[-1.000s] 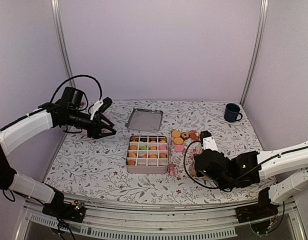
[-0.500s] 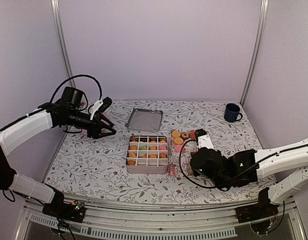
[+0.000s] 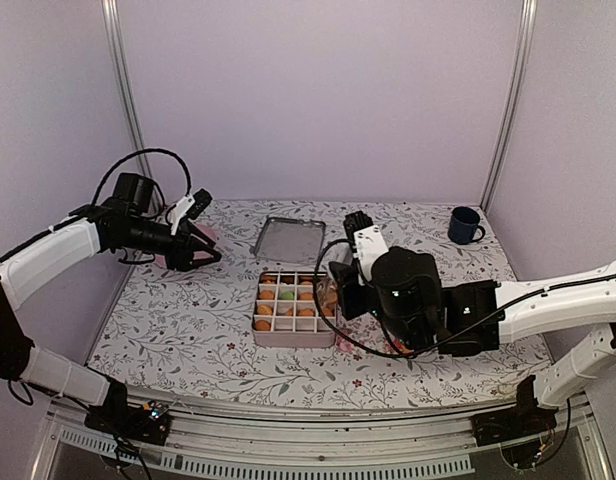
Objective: Pack the cookies
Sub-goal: Place the fake cookies in the empty pocket of the box.
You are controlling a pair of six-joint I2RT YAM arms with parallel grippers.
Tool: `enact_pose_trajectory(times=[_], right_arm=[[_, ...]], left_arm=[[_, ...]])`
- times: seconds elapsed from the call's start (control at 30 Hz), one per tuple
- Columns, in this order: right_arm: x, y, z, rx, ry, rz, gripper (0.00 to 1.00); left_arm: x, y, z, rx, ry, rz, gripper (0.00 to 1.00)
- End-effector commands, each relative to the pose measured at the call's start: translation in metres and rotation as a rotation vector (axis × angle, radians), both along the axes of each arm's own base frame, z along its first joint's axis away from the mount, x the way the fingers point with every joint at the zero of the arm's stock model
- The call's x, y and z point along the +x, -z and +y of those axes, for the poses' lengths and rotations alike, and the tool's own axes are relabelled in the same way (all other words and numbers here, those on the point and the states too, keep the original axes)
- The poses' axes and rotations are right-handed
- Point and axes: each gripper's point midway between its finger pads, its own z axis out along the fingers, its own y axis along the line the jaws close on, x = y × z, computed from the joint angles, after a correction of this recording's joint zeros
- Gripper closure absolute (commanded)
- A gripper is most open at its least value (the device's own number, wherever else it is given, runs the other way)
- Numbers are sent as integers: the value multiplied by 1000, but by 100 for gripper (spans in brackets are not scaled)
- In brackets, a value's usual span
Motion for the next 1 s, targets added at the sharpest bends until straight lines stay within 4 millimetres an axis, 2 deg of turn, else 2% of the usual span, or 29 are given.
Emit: enact_pose_trajectory(times=[0.0,0.17,0.3,0.33,0.97], right_arm=[[-6,-24,61,52,-160,-70,89],[-5,-16,107,31,-243,-88,88],[-4,5,120,-4,-270,-79,88],[-3,-4,124,17,-271,-85,88],[-11,27,106,13,-276,7,82]], left_arm=[[-2,2,7,-15,-17,21,50],[-4,4,10,-19,-22,28,50],[-6,4,11,-19,-22,23,50],[-6,3,11,-17,-22,21,50],[-8,3,10,-30,-10,28,49]])
